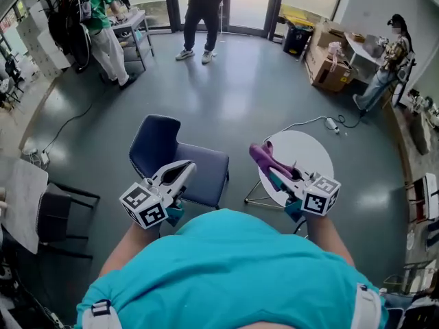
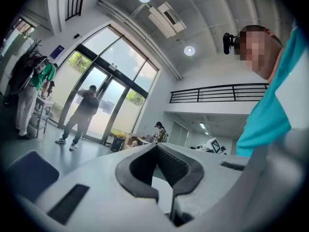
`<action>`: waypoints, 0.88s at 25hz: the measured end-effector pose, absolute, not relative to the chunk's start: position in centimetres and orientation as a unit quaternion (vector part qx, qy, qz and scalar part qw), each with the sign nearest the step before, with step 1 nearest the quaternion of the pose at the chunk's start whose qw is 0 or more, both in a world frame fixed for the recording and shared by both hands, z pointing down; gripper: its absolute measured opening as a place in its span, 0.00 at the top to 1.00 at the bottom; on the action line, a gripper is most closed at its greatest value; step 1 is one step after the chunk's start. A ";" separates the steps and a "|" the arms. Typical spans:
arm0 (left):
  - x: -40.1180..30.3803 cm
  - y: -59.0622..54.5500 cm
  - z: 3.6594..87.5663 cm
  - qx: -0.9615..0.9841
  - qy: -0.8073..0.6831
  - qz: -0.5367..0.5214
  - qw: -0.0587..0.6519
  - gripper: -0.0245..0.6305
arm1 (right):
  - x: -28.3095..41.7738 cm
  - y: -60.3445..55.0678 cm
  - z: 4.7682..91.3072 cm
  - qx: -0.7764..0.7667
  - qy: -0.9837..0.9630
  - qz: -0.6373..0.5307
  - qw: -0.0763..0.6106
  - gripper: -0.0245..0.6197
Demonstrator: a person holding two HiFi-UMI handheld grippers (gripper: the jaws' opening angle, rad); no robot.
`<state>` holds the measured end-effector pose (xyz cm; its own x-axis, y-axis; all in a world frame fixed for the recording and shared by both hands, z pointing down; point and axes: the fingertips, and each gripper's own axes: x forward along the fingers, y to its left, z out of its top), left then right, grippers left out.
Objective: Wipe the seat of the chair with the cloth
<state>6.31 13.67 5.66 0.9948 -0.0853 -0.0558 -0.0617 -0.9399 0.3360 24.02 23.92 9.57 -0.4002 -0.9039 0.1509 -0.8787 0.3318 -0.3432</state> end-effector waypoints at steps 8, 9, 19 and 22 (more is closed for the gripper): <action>3.1 9.9 7.5 0.976 -0.122 -0.031 0.179 0.96 | 22.0 17.4 11.7 -0.476 0.852 -0.218 0.016 0.88; 2.0 8.9 7.8 0.975 -0.127 -0.035 0.181 0.96 | 21.0 16.1 11.8 -0.473 0.853 -0.218 0.010 0.88; -5.2 -0.7 9.9 0.972 -0.142 -0.052 0.177 0.96 | 14.1 5.2 10.9 -0.474 0.851 -0.221 -0.039 0.88; -6.3 -3.1 11.1 0.971 -0.145 -0.054 0.181 0.96 | 12.8 2.9 11.7 -0.470 0.850 -0.229 -0.058 0.88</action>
